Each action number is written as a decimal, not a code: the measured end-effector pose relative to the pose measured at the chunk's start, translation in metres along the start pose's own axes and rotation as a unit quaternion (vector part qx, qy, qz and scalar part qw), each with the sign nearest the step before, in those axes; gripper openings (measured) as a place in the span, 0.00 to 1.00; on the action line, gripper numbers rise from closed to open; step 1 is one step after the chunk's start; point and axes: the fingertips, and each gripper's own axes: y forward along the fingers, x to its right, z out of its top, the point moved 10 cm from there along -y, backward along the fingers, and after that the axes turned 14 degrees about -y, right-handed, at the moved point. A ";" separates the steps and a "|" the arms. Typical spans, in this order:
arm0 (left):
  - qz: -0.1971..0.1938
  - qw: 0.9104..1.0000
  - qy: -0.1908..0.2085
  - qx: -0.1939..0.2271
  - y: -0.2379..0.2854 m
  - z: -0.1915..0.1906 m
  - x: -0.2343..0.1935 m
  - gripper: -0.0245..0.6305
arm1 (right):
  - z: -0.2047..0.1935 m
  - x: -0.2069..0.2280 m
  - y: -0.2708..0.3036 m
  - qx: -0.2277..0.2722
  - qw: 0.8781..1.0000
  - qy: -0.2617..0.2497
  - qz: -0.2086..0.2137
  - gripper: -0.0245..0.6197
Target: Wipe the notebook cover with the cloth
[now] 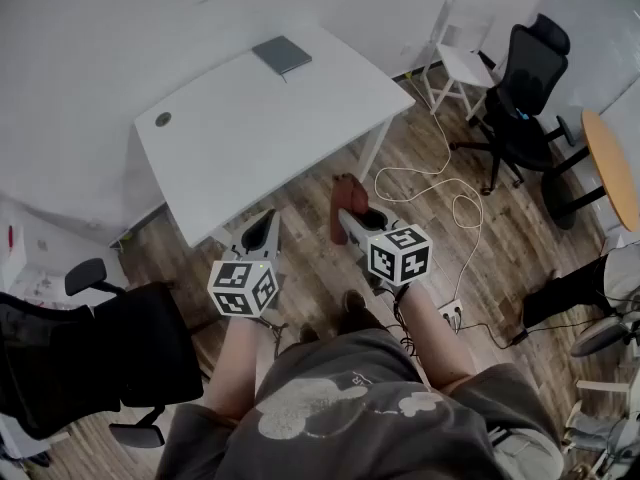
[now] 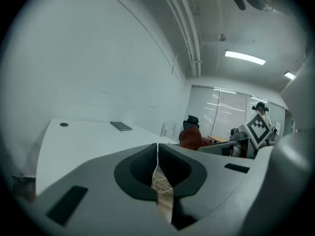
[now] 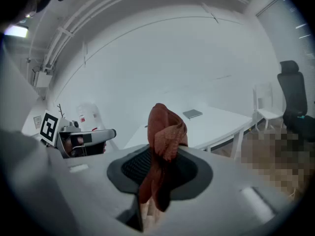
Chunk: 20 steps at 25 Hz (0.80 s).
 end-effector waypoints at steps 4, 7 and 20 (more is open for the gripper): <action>0.007 1.000 -0.001 -0.002 -0.005 0.002 -0.003 0.04 | -0.001 -0.003 0.002 0.001 1.000 0.016 0.005 0.20; 0.009 1.000 -0.005 0.001 -0.008 0.002 -0.004 0.04 | -0.002 -0.004 0.002 0.000 1.000 0.019 0.005 0.20; 0.009 1.000 -0.009 -0.008 -0.022 -0.008 -0.006 0.04 | -0.002 -0.020 0.004 -0.005 1.000 0.019 0.017 0.20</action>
